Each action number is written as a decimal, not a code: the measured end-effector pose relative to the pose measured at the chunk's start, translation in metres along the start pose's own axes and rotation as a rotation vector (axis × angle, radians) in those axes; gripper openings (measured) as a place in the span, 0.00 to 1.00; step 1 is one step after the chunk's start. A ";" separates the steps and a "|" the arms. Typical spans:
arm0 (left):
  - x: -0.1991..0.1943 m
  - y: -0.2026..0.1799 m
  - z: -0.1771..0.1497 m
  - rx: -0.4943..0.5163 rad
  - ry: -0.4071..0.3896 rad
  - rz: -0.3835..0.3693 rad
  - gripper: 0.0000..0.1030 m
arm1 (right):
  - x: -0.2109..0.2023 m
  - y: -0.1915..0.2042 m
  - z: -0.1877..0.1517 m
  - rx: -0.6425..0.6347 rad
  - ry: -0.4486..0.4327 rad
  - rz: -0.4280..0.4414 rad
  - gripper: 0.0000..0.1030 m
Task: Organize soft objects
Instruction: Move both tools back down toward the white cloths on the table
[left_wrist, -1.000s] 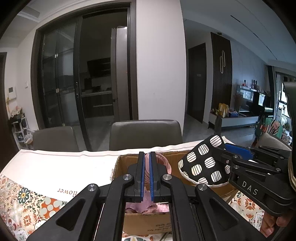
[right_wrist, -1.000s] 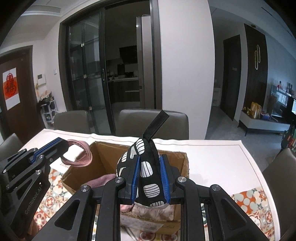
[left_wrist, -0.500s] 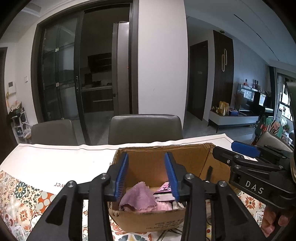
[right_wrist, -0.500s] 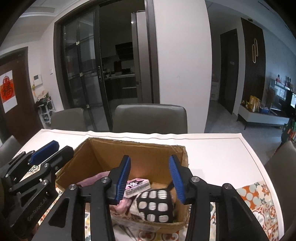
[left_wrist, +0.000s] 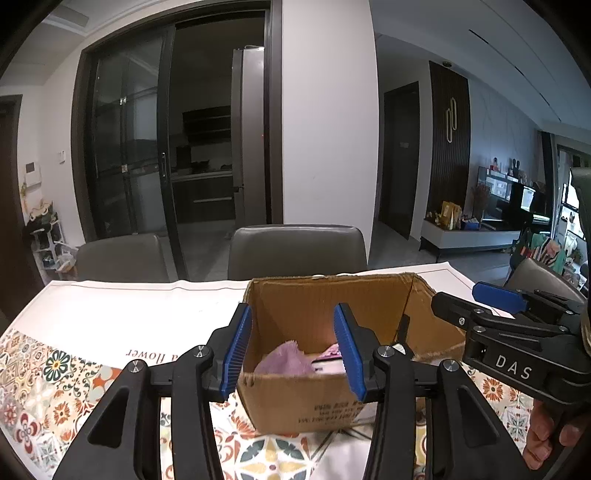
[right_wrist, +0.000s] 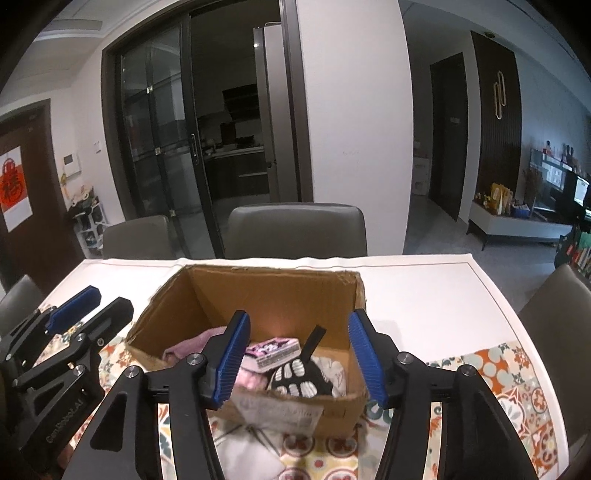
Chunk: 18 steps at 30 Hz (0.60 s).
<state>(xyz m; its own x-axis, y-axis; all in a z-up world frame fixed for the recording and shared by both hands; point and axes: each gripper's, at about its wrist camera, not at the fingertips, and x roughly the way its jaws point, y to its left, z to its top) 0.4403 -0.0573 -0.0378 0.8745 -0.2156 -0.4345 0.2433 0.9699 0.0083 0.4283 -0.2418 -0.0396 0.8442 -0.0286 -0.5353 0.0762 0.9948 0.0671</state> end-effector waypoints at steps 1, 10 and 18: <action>-0.003 0.000 0.000 -0.001 0.003 0.001 0.44 | -0.002 0.000 -0.002 -0.001 0.004 0.002 0.56; -0.030 -0.001 -0.014 -0.007 0.022 -0.002 0.44 | -0.023 0.003 -0.020 -0.005 0.037 0.018 0.56; -0.052 0.003 -0.034 -0.008 0.052 0.005 0.44 | -0.040 0.009 -0.035 -0.001 0.068 0.022 0.56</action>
<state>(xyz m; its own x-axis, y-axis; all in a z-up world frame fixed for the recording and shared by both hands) 0.3814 -0.0393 -0.0456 0.8525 -0.2044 -0.4811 0.2352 0.9719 0.0037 0.3764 -0.2279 -0.0472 0.8079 0.0003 -0.5894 0.0574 0.9952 0.0791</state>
